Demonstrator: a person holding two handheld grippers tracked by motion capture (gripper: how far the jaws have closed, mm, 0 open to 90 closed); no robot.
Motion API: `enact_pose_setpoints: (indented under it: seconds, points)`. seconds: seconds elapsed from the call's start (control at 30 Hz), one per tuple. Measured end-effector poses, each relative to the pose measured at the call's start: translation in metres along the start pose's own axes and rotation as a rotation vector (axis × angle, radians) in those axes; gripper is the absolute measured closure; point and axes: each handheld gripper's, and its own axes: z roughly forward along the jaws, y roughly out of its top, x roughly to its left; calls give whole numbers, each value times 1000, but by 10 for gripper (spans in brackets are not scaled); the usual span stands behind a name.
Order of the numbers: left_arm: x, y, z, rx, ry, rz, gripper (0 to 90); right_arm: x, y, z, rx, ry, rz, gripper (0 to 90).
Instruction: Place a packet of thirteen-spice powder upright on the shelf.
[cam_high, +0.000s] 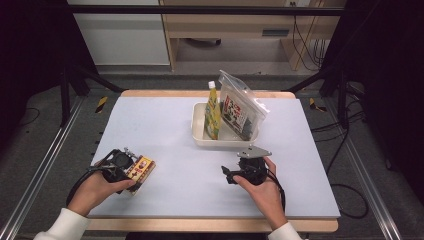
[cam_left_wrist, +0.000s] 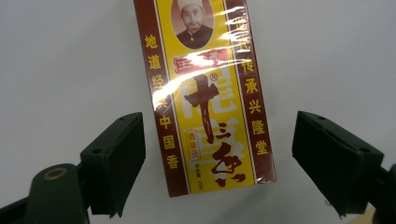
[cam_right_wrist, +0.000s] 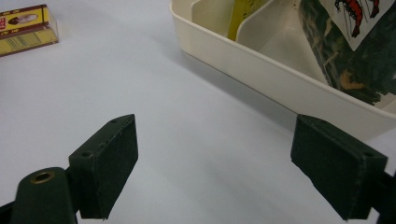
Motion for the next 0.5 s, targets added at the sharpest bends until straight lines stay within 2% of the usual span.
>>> enact_pose_setpoints:
  seconds: [0.1, 0.3, 0.5]
  points:
    - [0, -2, 4, 10, 2, -4, 170, 1, 0, 1, 7, 5, -8, 152]
    - [0, -3, 8, 25, 8, 6, 238, 2, -1, 4, 21, 10, -15, 152]
    - [3, -3, 10, 25, -2, 4, 268, 4, -1, 4, 24, 15, -20, 152]
